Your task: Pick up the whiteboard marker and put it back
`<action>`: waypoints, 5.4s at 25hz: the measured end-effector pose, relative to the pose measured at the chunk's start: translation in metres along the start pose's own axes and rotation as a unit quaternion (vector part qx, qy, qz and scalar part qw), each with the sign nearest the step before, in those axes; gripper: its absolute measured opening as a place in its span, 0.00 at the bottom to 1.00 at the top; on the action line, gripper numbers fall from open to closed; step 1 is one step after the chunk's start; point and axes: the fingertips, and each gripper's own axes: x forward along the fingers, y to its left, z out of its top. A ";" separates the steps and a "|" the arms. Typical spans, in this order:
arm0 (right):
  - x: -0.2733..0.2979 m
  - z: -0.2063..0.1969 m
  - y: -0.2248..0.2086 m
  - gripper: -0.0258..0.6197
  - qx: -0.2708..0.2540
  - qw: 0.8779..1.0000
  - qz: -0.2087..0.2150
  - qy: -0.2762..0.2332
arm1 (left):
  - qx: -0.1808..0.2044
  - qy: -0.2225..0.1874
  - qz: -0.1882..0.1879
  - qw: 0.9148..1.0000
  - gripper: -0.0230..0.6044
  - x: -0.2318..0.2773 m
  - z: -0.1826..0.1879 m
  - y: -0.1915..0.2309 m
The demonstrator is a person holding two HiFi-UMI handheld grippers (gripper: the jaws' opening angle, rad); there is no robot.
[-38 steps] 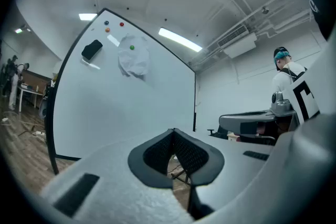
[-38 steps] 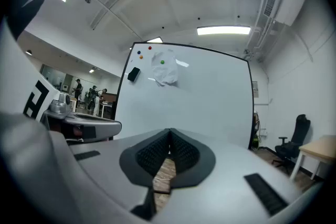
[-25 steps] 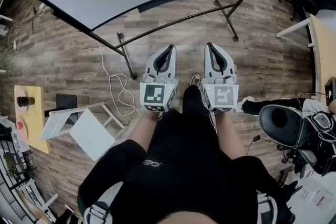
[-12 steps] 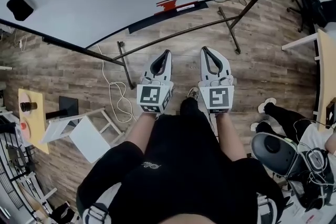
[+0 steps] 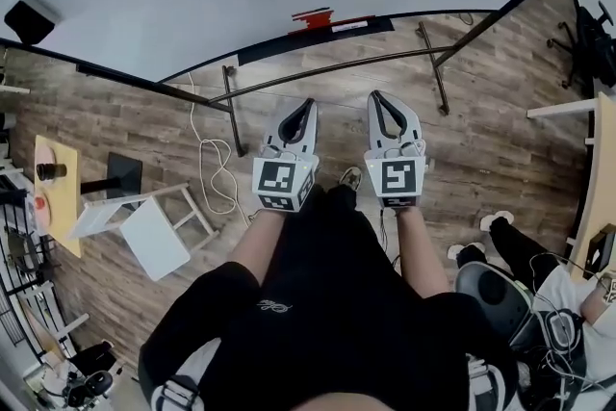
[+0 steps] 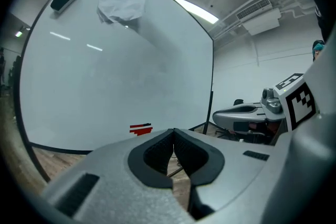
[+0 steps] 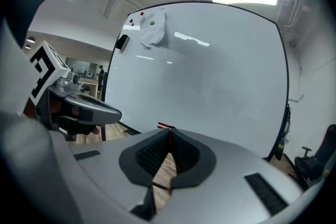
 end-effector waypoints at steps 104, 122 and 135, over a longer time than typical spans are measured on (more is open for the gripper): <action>0.162 -0.026 0.081 0.12 -0.203 0.958 0.170 0.107 | -0.086 0.014 0.197 0.976 0.05 -0.018 -0.040 0.152; 0.020 0.034 0.204 0.12 0.001 0.992 0.123 -0.031 | -0.053 -0.042 0.155 0.986 0.05 -0.179 -0.036 0.118; -0.025 0.071 0.196 0.12 0.012 0.979 0.179 -0.096 | -0.041 -0.091 0.198 0.975 0.05 -0.189 0.007 0.095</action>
